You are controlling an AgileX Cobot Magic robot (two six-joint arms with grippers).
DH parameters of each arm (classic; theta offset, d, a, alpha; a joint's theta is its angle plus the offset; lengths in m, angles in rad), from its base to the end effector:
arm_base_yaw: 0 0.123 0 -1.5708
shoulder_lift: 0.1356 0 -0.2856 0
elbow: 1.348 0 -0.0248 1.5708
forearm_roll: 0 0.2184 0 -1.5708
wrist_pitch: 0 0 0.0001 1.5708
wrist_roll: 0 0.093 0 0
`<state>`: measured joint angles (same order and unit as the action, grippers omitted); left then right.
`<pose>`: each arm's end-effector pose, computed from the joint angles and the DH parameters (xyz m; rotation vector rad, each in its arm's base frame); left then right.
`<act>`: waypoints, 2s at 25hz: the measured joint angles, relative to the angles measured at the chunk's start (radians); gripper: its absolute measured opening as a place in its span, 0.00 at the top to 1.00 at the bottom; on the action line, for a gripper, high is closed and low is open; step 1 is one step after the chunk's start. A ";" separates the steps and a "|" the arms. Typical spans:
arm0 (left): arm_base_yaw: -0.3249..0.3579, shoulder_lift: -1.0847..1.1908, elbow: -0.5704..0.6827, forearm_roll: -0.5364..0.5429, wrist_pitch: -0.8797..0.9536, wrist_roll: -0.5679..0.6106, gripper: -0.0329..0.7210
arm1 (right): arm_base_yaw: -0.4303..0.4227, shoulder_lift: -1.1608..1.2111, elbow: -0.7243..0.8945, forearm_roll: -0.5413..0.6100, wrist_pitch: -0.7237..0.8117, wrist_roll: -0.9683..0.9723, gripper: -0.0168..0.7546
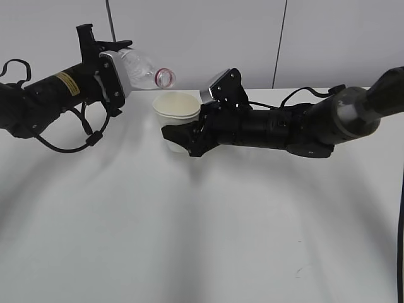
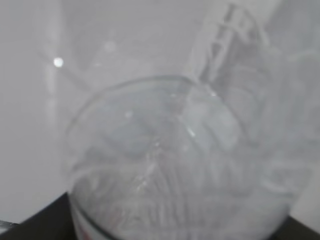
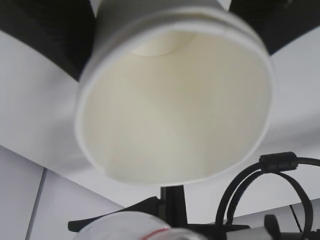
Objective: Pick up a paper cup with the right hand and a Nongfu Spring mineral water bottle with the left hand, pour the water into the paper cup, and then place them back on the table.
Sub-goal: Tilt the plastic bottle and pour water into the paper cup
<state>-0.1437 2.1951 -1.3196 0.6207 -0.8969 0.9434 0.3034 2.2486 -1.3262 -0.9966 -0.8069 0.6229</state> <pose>0.4405 -0.1064 0.1931 1.3346 0.8746 0.5881 0.4057 0.1860 0.1506 -0.8827 1.6586 0.6864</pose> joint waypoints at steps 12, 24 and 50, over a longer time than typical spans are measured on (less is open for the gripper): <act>0.000 0.000 0.000 0.000 0.000 0.050 0.43 | 0.000 0.000 0.000 -0.038 0.003 -0.002 0.32; 0.000 0.000 0.000 -0.001 0.000 0.072 0.43 | 0.000 0.000 0.000 -0.050 0.003 -0.042 0.32; 0.000 0.000 0.000 0.000 -0.005 0.147 0.43 | 0.000 0.000 0.000 -0.032 0.003 -0.046 0.32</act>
<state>-0.1437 2.1951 -1.3196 0.6208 -0.9015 1.0901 0.3034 2.2486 -1.3262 -1.0284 -0.8043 0.5772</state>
